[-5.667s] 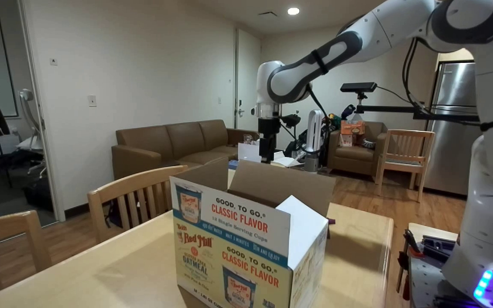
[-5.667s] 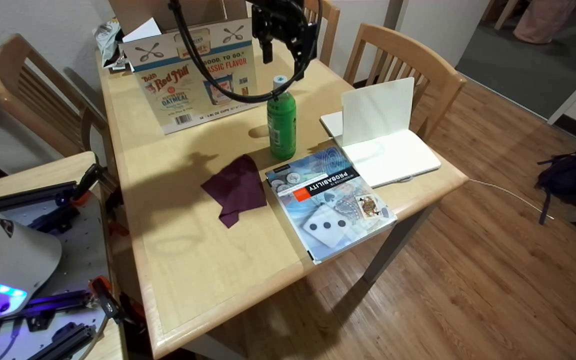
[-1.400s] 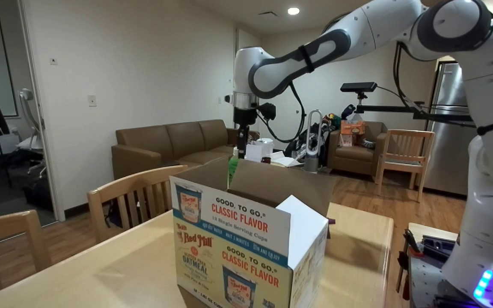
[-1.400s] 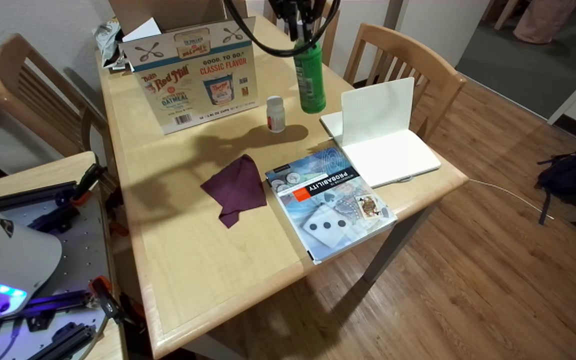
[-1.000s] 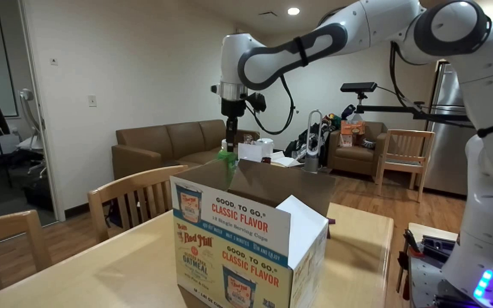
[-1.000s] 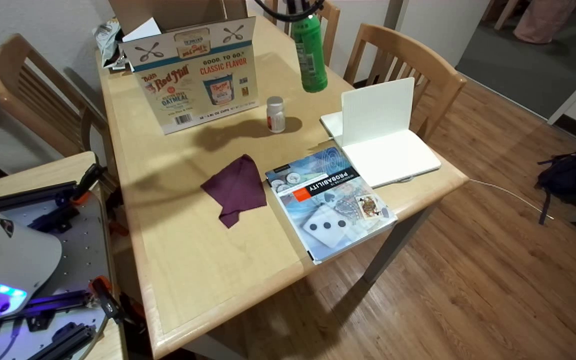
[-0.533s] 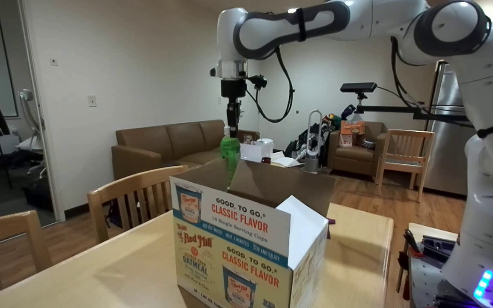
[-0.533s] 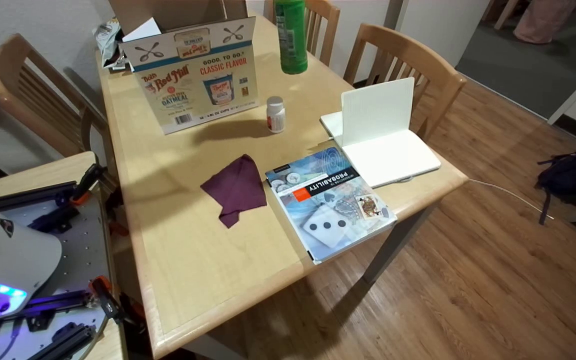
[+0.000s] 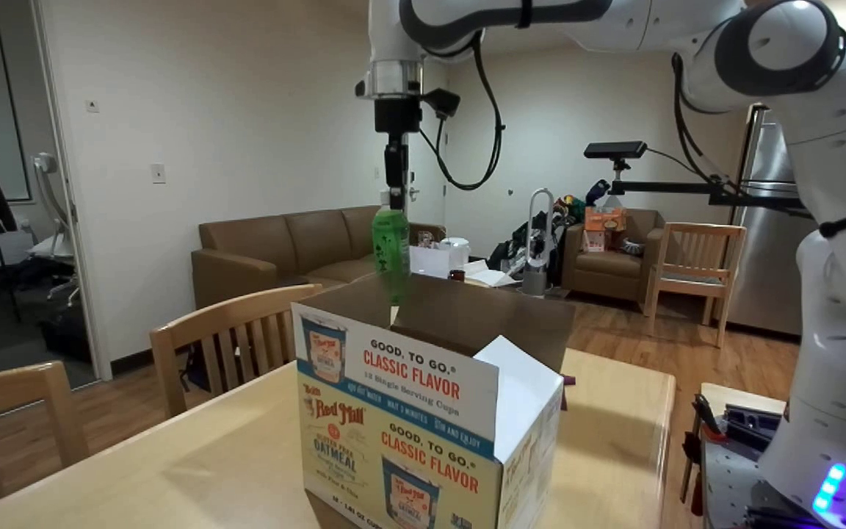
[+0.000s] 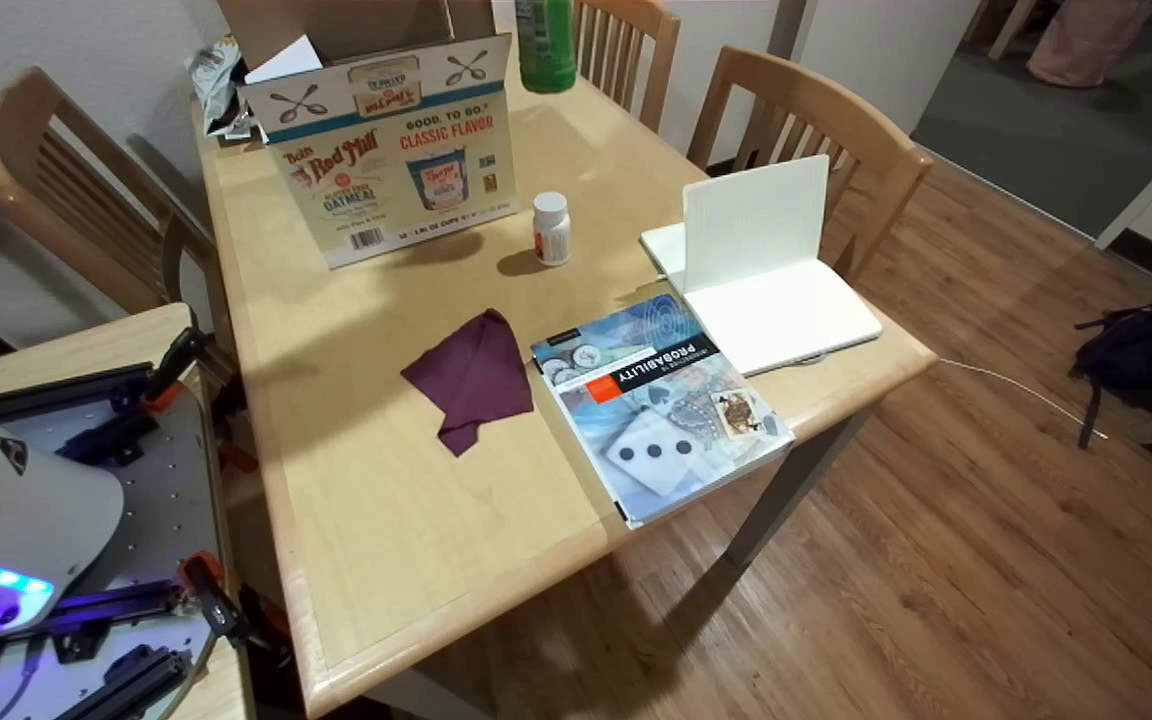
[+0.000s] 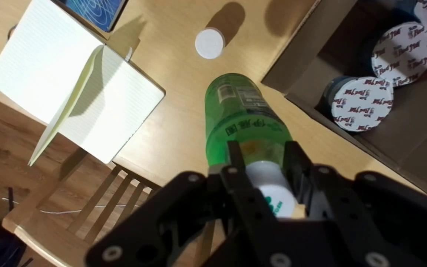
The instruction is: Put the green bottle inside the white box
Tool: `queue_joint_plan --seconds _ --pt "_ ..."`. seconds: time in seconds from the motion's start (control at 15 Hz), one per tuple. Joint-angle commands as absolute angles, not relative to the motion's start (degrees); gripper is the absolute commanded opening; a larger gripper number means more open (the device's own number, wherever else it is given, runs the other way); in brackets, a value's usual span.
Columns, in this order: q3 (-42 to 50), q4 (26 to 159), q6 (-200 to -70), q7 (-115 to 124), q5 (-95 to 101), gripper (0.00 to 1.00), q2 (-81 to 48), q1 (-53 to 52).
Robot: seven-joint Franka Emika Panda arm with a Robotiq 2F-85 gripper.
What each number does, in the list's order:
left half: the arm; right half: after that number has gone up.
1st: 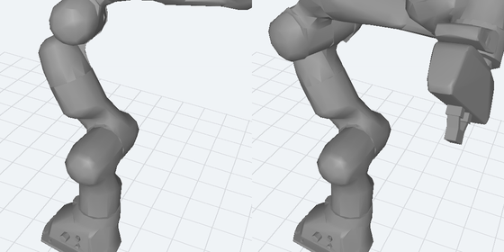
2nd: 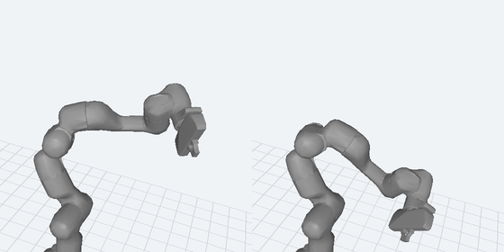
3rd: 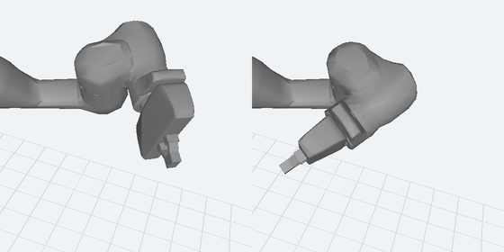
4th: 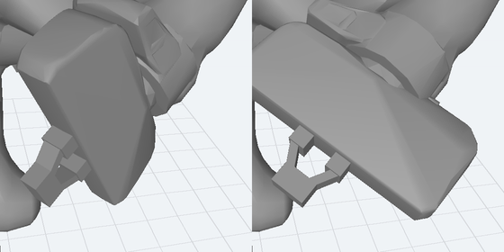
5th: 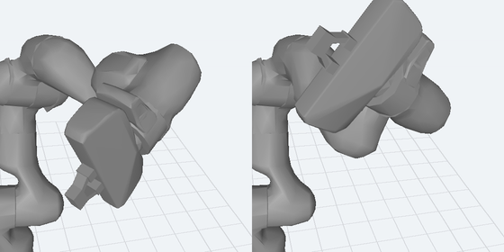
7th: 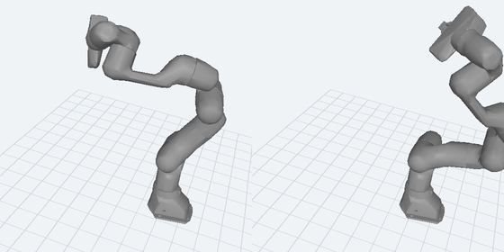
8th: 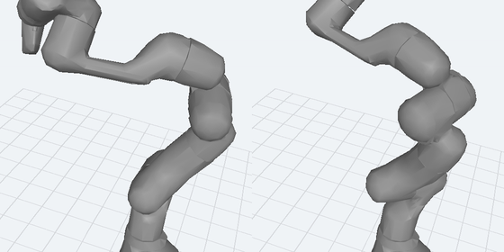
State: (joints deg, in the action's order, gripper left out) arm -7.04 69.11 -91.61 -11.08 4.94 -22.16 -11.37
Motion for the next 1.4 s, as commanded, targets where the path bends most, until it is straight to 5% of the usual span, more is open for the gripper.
queue_joint_plan --seconds 0.0,0.87,1.33 --pt "-7.98 60.42 -86.85 -8.7 5.79 0.11 -25.04 -13.42" --pt "-5.44 38.51 -79.99 -2.04 16.05 0.11 -33.78 -24.72" --pt "-4.81 41.9 -77.53 6.7 14.44 0.11 -31.15 -26.37"
